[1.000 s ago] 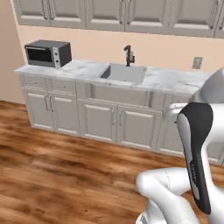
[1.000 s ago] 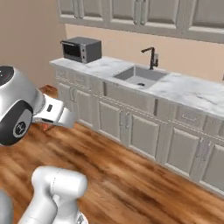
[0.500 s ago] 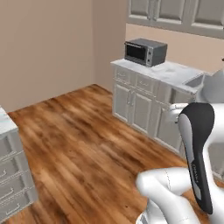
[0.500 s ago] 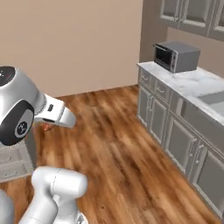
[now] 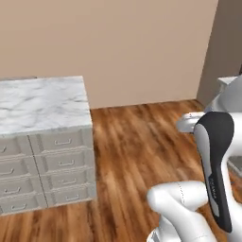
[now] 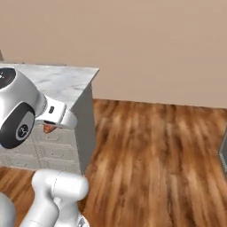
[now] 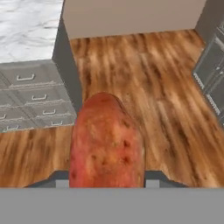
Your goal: Pick sweet potato from the fridge and place it on the plate on the counter.
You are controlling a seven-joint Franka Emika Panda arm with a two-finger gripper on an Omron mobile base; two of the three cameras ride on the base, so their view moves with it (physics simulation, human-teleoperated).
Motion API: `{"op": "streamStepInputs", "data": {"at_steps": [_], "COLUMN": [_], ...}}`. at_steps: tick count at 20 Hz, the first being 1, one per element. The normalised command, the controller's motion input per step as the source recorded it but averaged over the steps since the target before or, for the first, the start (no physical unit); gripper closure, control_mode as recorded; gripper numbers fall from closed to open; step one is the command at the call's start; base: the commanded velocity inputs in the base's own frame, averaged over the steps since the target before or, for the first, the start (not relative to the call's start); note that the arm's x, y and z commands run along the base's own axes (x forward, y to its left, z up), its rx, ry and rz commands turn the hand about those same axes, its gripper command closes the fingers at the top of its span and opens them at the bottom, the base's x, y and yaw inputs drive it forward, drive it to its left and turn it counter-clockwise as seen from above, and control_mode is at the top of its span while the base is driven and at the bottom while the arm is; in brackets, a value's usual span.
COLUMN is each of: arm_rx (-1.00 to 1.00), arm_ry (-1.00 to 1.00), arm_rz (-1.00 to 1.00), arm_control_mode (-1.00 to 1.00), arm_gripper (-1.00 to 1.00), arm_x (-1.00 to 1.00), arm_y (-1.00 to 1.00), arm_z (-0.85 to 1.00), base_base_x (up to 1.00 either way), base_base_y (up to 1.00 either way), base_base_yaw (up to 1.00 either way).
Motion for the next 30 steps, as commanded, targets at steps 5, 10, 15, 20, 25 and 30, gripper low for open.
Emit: {"op": "streamStepInputs", "data": {"at_steps": [5,10,15,20,25,30], "arm_rx": [0.0,0.0,0.0,0.0,0.0,0.0], "arm_ry": [0.0,0.0,0.0,0.0,0.0,0.0], "arm_rz": [0.0,0.0,0.0,0.0,0.0,0.0], "arm_control_mode": [1.0,1.0,1.0,1.0,1.0,1.0], "arm_gripper": [1.0,1.0,1.0,1.0,1.0,1.0], "arm_x": [0.0,0.0,0.0,0.0,0.0,0.0], "arm_y": [0.0,0.0,0.0,0.0,0.0,0.0], "arm_z": [0.0,0.0,0.0,0.0,0.0,0.0], "base_base_x": [0.91,0.78,0.62,0.56,0.57,0.59], "base_base_y": [-0.17,-0.33,-0.24,-0.06,0.0,0.0], "base_base_yaw": [0.73,0.62,0.58,0.63,0.82,0.8]}}
